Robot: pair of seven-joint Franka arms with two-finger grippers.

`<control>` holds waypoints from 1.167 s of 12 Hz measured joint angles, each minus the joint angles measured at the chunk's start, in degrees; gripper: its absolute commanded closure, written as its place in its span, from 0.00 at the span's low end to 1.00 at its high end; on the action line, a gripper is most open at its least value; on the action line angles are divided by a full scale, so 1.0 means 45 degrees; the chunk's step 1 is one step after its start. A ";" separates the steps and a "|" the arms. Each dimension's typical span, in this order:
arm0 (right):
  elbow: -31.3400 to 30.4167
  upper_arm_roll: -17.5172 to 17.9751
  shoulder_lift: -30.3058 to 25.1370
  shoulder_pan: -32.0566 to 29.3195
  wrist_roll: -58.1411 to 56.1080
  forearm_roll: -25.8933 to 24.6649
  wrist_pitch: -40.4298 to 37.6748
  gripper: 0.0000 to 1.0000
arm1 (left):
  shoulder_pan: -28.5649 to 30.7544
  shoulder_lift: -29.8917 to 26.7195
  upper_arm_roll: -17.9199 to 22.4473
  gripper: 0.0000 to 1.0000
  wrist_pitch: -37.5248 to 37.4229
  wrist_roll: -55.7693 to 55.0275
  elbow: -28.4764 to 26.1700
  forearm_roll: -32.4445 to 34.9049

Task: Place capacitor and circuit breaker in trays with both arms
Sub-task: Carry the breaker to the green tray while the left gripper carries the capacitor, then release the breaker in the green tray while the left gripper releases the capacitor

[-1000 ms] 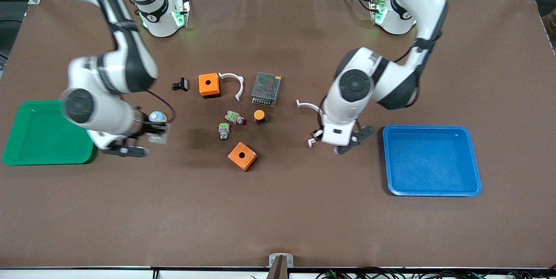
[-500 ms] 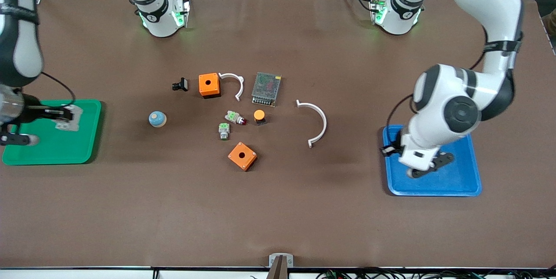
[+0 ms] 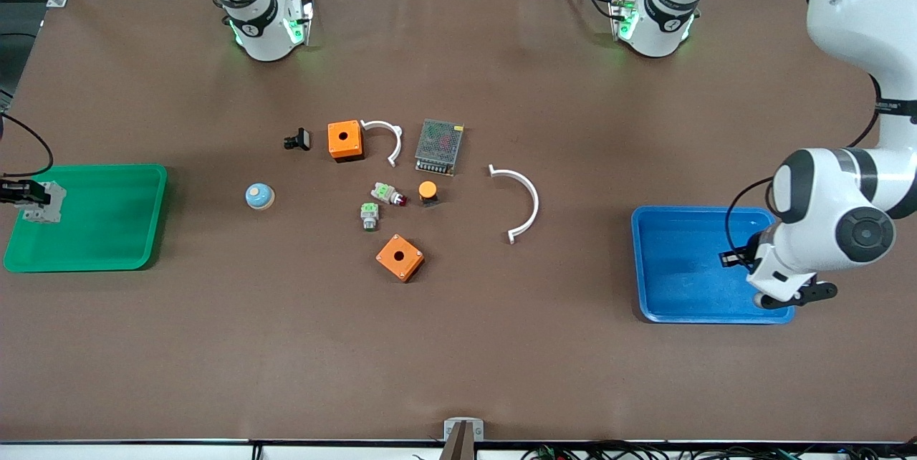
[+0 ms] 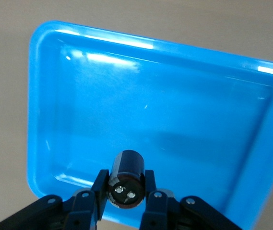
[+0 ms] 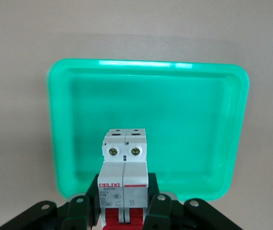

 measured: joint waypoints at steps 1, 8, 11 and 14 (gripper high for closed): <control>-0.0031 0.0010 0.0658 -0.0289 -0.0363 0.0000 0.0662 0.76 | 0.0376 0.0285 -0.0004 1.00 0.0354 0.0556 -0.0021 0.0001; 0.0049 0.0068 0.2550 -0.0541 -0.0930 0.0000 0.2178 0.74 | 0.0961 0.1413 -0.0144 0.54 0.1608 0.1091 -0.0053 -0.0168; 0.0048 0.0071 0.2601 -0.0630 -0.0925 0.0200 0.2177 0.74 | 0.0961 0.1481 -0.0158 0.00 0.1909 0.1089 -0.0051 -0.0358; 0.0043 0.0072 0.2634 -0.0827 -0.0925 0.0813 0.2174 0.72 | 0.0960 0.1041 -0.0189 0.00 0.2085 0.1089 0.0330 -0.0363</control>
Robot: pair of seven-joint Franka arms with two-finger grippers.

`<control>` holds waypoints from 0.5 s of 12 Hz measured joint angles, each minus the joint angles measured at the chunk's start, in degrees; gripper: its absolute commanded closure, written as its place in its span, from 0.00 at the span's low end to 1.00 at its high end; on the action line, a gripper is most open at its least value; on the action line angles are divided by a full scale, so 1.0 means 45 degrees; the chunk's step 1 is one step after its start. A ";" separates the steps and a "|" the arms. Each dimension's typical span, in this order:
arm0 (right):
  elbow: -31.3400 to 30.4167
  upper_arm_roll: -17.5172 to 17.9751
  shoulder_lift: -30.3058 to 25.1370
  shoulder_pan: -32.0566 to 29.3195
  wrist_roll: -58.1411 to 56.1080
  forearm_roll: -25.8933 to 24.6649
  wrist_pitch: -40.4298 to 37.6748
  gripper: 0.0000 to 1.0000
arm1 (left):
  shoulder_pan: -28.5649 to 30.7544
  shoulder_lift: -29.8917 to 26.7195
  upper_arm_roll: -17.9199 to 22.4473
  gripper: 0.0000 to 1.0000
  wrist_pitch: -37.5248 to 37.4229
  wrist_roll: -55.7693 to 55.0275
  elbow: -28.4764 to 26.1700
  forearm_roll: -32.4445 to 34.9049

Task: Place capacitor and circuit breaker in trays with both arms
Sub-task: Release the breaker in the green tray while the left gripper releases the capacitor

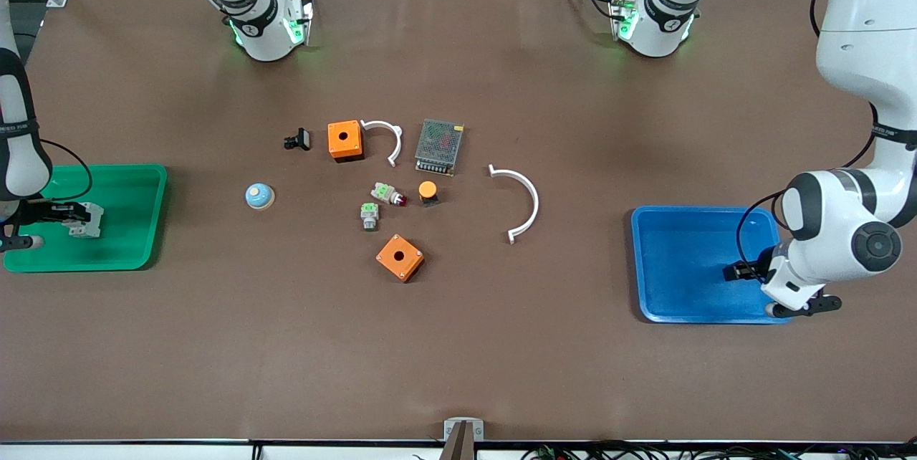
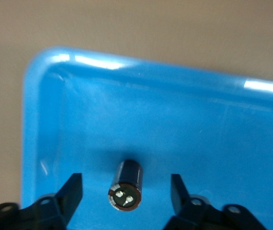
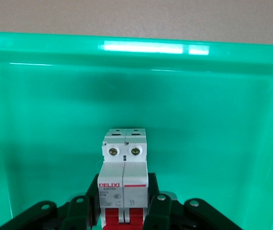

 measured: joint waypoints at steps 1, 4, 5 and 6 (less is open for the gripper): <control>-0.0001 0.0000 0.0007 -0.0083 0.0000 0.0057 0.0002 0.72 | -0.0018 -0.0549 -0.0032 0.00 -0.0271 0.0000 0.0149 0.0000; 0.0007 0.0001 0.0020 -0.0195 0.0001 0.0102 0.0020 0.00 | -0.0093 -0.2658 -0.0470 0.00 -0.2052 0.0001 0.0294 -0.0001; 0.0013 0.0006 0.0019 -0.0199 0.0002 0.0103 0.0022 0.00 | -0.0124 -0.3348 -0.0706 0.00 -0.2803 0.0000 0.0481 -0.0001; 0.0029 0.0020 0.0018 -0.0199 0.0002 0.0105 0.0021 0.00 | -0.0173 -0.3985 -0.0885 0.00 -0.3656 -0.0006 0.0761 0.0000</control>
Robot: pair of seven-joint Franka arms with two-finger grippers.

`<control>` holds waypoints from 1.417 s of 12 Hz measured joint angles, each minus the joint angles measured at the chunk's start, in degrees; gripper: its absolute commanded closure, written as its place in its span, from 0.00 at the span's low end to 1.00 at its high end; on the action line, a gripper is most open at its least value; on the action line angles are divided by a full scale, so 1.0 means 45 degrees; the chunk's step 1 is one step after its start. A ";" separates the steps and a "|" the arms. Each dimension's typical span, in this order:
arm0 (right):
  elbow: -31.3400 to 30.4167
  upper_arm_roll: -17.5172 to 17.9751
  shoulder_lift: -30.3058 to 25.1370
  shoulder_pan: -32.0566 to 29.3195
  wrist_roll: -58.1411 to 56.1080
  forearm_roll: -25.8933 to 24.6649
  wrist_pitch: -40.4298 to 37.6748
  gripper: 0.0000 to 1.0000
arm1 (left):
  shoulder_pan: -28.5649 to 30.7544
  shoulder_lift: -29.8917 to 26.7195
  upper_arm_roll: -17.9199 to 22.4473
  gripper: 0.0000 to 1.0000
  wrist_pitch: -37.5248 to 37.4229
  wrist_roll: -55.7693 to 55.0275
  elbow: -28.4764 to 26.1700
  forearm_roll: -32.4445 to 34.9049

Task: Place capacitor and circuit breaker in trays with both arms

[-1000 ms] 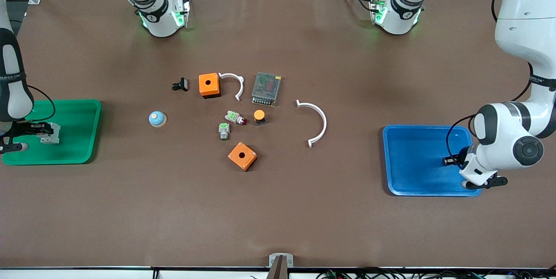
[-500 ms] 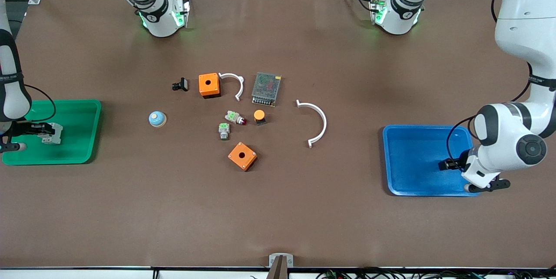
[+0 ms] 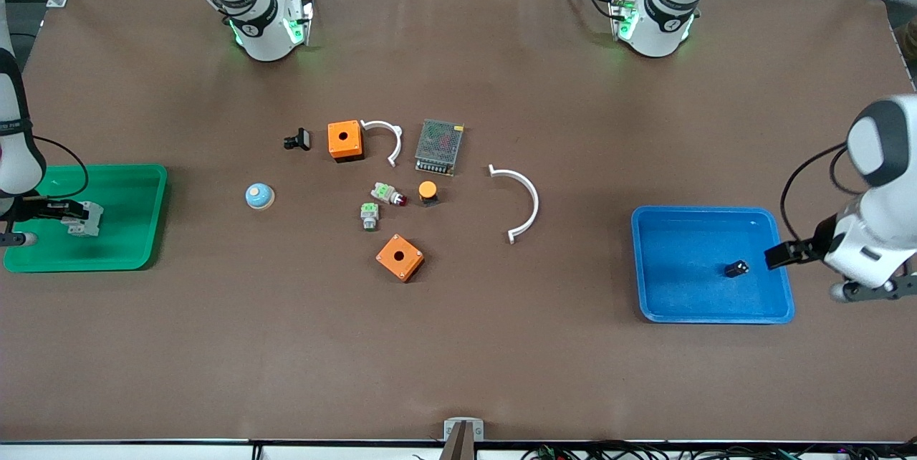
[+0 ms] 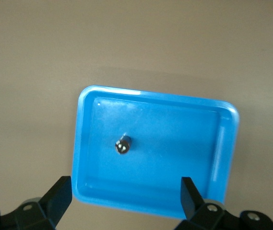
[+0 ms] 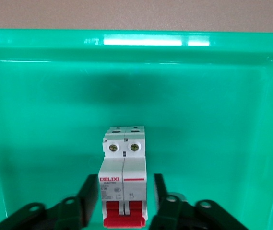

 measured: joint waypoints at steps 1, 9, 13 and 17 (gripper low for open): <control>0.0047 0.0031 -0.0019 0.0000 0.0000 0.0000 -0.0022 0.00 | -0.0037 -0.0494 -0.0086 0.00 -0.0835 0.0000 0.0321 0.0000; 0.0928 0.0511 -0.5692 0.2426 0.2442 0.0071 -0.5822 0.01 | -0.1090 -0.3718 -0.0007 0.00 -0.4961 0.0012 0.1035 -0.0023; 0.0117 0.0553 -0.7509 0.4283 0.5016 0.0081 -0.7026 0.01 | -0.2580 -0.4373 0.1166 0.00 -0.5639 0.0011 0.0520 -0.0667; -0.0157 0.0555 -0.7781 0.5447 0.6605 0.0826 -0.7115 0.01 | -0.2663 -0.4672 0.1718 0.00 -0.5636 0.0081 0.0104 -0.1019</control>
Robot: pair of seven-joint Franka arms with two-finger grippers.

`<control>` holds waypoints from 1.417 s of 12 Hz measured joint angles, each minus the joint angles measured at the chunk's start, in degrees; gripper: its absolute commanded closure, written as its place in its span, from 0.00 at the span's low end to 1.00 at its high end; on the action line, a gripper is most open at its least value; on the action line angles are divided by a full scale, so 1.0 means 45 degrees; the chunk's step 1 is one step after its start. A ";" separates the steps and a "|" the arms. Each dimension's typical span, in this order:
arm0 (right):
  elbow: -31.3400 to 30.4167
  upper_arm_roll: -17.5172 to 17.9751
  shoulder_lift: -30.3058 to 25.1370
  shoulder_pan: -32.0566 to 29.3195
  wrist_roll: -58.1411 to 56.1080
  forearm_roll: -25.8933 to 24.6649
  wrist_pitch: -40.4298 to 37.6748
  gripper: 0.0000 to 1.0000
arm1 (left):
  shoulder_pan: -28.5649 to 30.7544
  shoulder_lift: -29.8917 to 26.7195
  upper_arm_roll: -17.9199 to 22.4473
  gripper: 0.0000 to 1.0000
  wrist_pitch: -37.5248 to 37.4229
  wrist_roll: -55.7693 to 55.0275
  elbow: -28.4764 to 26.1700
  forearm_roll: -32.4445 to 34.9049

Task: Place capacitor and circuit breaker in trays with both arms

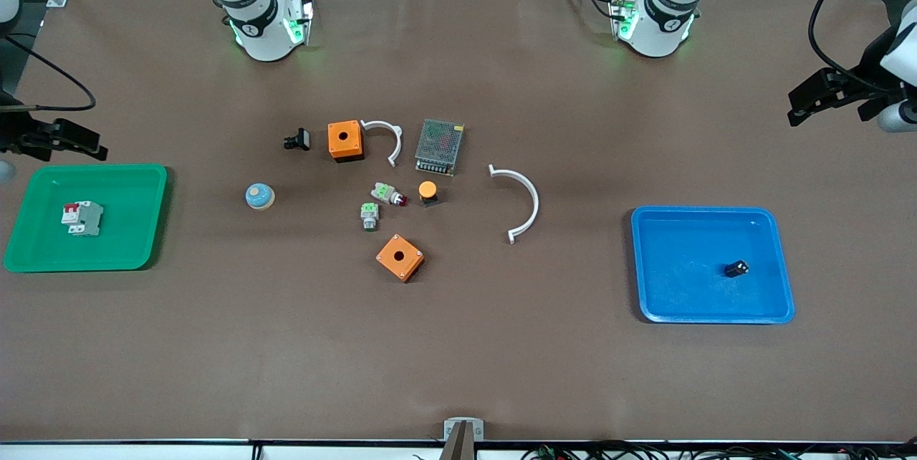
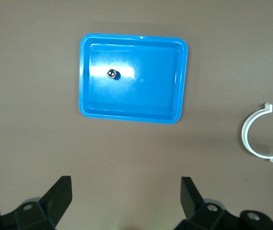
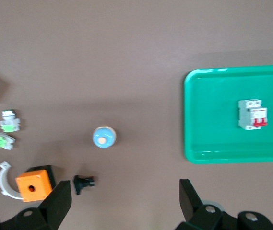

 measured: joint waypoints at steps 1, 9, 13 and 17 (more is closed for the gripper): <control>-0.0002 0.0002 -0.0005 0.0273 0.0446 0.0038 0.0000 0.00 | -0.0002 -0.0008 0.0008 0.00 0.0002 0.0000 -0.0012 -0.0001; 0.1198 -0.0165 -0.0123 0.0826 0.1188 0.0040 0.0064 0.00 | -0.0066 0.0001 0.0003 0.00 0.0262 0.0009 -0.0238 -0.0039; 0.1661 -0.0210 -0.0123 0.0826 0.1188 0.0040 0.0033 0.00 | -0.0142 -0.0002 -0.0018 0.00 0.0281 0.0270 -0.0298 -0.0299; 0.1852 -0.0220 -0.0122 0.0826 0.1188 0.0040 0.0033 0.00 | -0.0180 -0.0237 -0.0229 0.00 0.0915 0.0307 -0.0872 -0.0631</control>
